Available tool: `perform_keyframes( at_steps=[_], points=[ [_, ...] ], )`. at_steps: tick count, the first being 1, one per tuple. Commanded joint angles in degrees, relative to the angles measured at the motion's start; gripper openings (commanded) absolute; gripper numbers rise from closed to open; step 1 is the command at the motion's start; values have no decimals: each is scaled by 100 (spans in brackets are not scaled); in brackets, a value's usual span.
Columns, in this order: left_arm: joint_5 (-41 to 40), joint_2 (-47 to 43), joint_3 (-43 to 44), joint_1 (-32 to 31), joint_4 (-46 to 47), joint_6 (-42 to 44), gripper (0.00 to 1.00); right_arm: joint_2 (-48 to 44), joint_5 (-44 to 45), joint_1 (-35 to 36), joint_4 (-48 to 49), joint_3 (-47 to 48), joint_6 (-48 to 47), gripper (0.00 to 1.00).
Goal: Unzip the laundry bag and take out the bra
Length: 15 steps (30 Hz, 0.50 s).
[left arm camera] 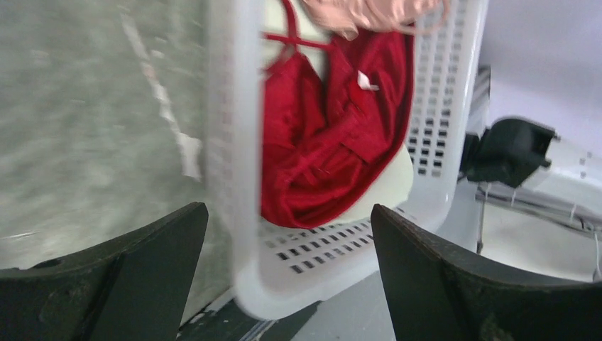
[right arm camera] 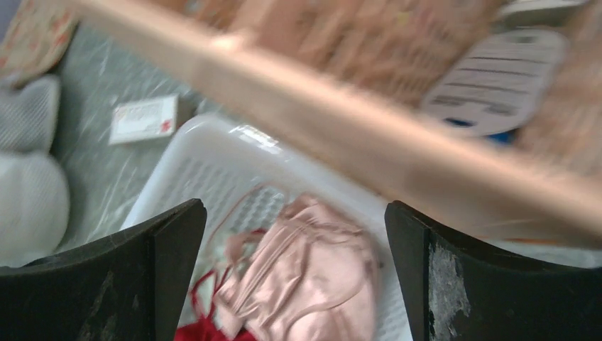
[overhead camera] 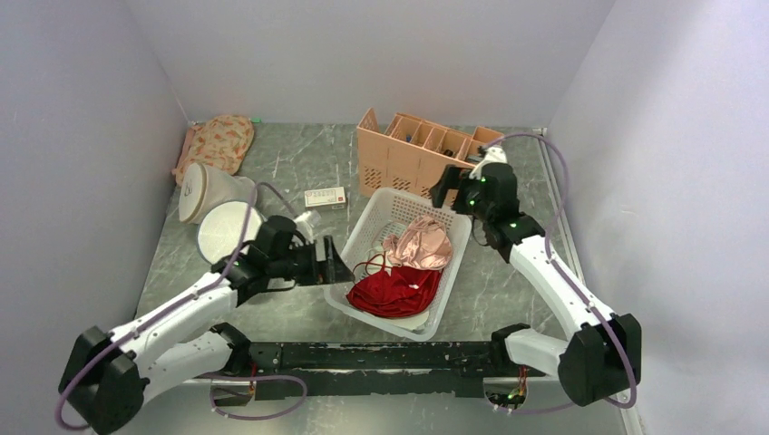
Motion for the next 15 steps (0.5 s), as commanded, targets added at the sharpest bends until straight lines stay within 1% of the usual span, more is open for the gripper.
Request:
perform_keyframes(
  at_steps=[1,4,7,9,11,13,15],
  points=[
    [-792,438,-80,-1188,1383,-802,97,116,-127,-879,617,-183,241,100],
    [-1236,1046,94,-2017,2092,-1080,97,200,77,-1098,711,-146,106,100],
    [-1338,2120,631,-2593,2752,-1185,97,360,-7,-1336,686,-29,94,100],
    [-1348,2732,1042,-2790,3017,-1194,97,398,19,-1373,481,122,52,100],
    [-1288,3146,1442,-2853,3132,-1064,97,282,53,-1374,237,235,-28,100],
    [-1355,3302,1819,-2852,2871,-852,97,87,64,-1366,-37,379,-176,100],
    [-1576,3177,2009,-2857,2536,-619,97,-74,-147,-1354,-399,586,-262,100]
  ],
)
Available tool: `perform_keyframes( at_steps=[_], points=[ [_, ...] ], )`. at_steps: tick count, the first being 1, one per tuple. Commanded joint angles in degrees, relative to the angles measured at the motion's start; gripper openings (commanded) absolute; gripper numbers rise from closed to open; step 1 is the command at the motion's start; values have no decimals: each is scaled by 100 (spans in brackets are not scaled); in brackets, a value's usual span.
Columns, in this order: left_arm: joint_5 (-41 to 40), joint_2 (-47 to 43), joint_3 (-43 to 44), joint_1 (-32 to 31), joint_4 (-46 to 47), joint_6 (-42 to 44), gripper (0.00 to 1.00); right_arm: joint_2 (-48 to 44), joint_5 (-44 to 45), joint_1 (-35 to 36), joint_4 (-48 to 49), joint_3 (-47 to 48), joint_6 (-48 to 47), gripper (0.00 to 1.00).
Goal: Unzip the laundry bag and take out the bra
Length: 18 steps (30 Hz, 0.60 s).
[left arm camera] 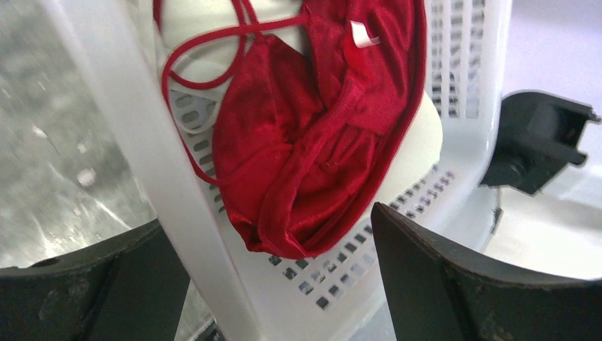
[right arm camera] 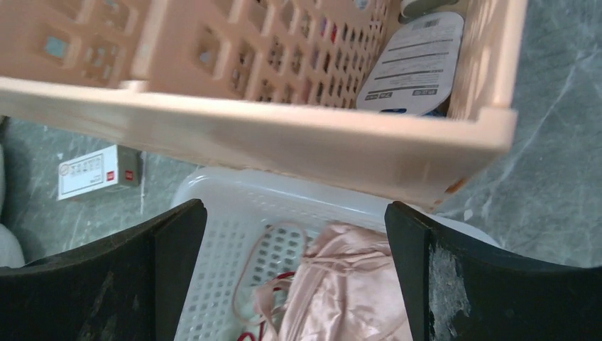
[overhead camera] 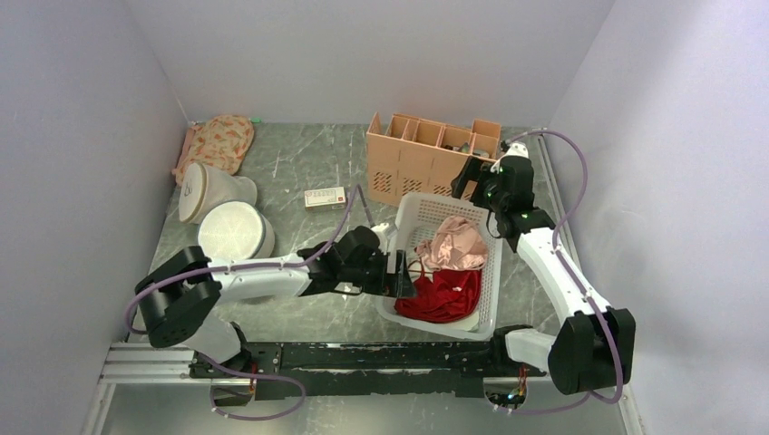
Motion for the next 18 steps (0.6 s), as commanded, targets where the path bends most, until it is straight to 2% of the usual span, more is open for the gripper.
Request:
perform_keyframes(
  at_steps=[1,6,11,12,15,18],
  points=[
    [-549,-282,642,1,271,425,97,-441,-300,-6,-566,548,-335,100],
    [-1312,-1309,685,163,-1117,1005,97,-645,-496,702,-932,539,-505,100],
    [-2536,-2549,792,540,-3228,1363,97,-598,-271,1917,-1014,504,-514,100],
    [-2773,-2745,862,643,-3628,1413,97,-563,-350,1948,-994,499,-510,100],
    [-3578,-3056,1207,1029,-5043,1344,97,-492,-570,2250,-952,502,-516,100],
    [-4177,-3005,1463,1347,-5726,1403,97,-519,-816,2379,-829,465,-608,100]
  ],
)
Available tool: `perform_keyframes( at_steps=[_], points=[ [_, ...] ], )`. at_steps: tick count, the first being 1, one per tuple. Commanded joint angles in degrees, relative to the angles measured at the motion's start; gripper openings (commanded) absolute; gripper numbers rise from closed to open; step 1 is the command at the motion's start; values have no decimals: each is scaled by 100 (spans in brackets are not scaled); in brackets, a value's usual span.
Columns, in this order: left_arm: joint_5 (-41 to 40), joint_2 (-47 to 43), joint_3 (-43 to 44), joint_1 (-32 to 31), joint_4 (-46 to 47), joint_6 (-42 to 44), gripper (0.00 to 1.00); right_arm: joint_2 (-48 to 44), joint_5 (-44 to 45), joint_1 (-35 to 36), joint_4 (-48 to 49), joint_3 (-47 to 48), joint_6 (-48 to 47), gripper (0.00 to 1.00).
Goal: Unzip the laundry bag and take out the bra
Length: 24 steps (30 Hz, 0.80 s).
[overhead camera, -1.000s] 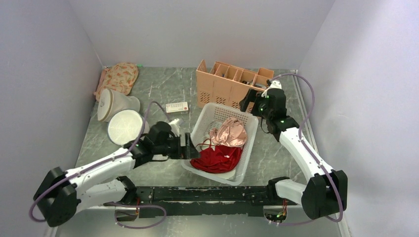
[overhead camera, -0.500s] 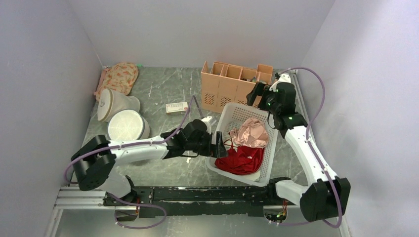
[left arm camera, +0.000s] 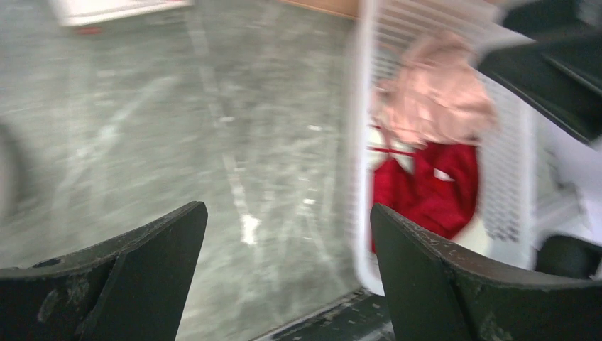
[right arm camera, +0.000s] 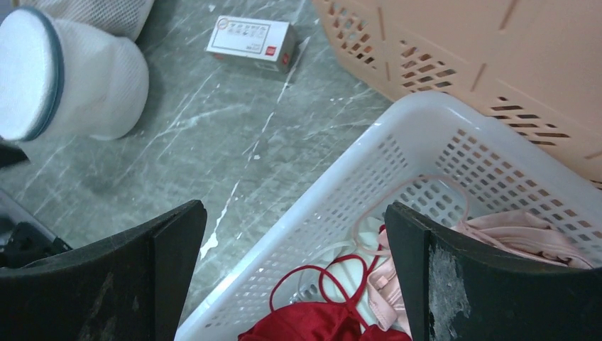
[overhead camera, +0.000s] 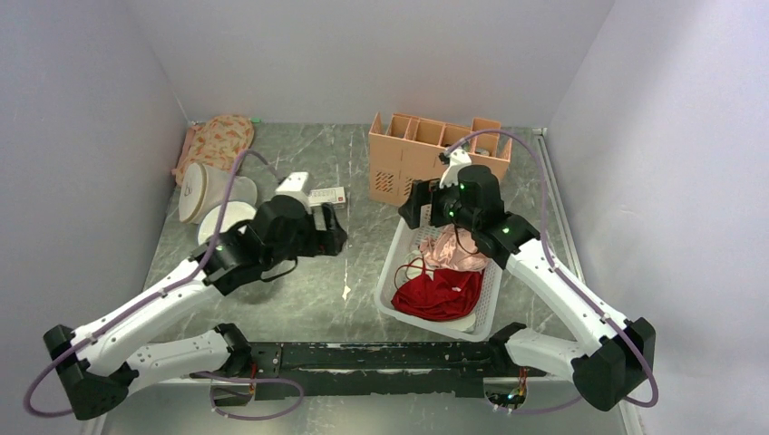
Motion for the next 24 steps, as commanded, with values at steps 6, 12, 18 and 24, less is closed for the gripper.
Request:
perform_keyframes(
  at_steps=[6,12,18,24],
  points=[
    [-2178,1379,762,975,-2490,583,97,-37,-828,469,427,-220,-92,100],
    [-2996,2018,820,1391,-2435,611,97,-97,-725,807,699,-584,112,100],
    [-2568,2089,285,2284,-1579,1131,82,-30,-671,1080,672,-578,129,100],
    [-1661,2051,414,2432,-1328,1359,25,237,-541,1363,842,-663,-1,100]
  ],
)
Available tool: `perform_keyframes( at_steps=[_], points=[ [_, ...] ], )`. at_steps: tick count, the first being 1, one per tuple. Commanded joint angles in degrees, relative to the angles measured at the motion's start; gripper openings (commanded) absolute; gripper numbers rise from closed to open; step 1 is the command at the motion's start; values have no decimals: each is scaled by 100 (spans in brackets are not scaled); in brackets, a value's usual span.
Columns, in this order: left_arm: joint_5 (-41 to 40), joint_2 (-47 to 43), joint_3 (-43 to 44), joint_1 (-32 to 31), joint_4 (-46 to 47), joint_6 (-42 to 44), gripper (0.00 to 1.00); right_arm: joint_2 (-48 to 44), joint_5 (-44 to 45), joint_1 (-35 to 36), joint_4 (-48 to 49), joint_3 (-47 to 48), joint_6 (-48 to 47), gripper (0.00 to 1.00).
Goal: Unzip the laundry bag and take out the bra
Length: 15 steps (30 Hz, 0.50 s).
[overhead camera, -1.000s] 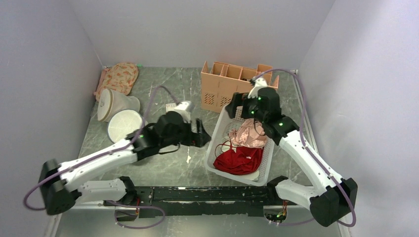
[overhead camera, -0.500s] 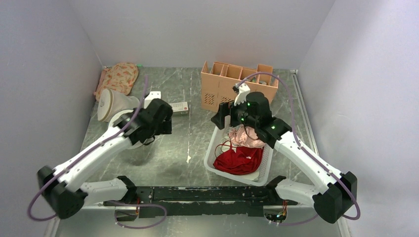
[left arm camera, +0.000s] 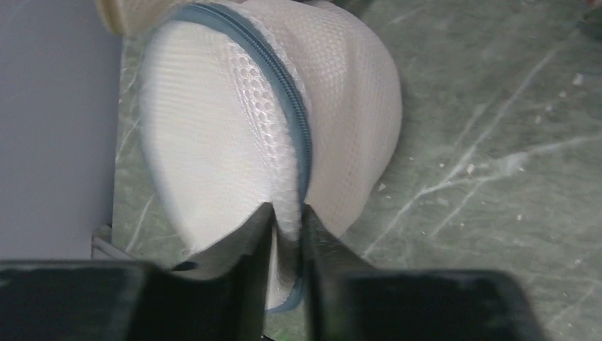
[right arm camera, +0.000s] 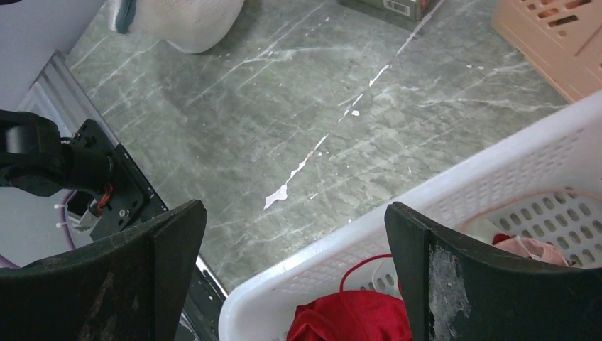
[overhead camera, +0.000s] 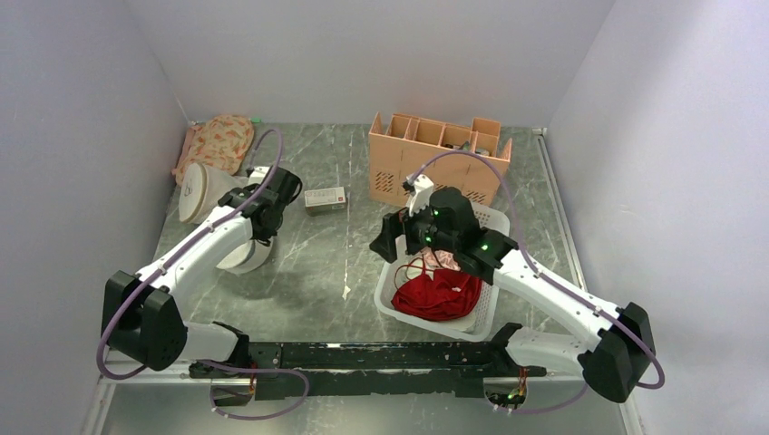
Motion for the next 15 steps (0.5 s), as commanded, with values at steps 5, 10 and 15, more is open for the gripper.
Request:
perform_keyframes(
  at_steps=[5,10,15],
  points=[
    [1918,-442,-79,11,739,118,7,472,412,805,858,-345,-22,100],
    [3202,-313,-119,-74,1132,-167,7,1010,769,1488,1222,-245,-27,96],
    [3301,-176,140,-604,1050,-533,7,1370,700,1845,2196,-403,-5,85]
  ],
)
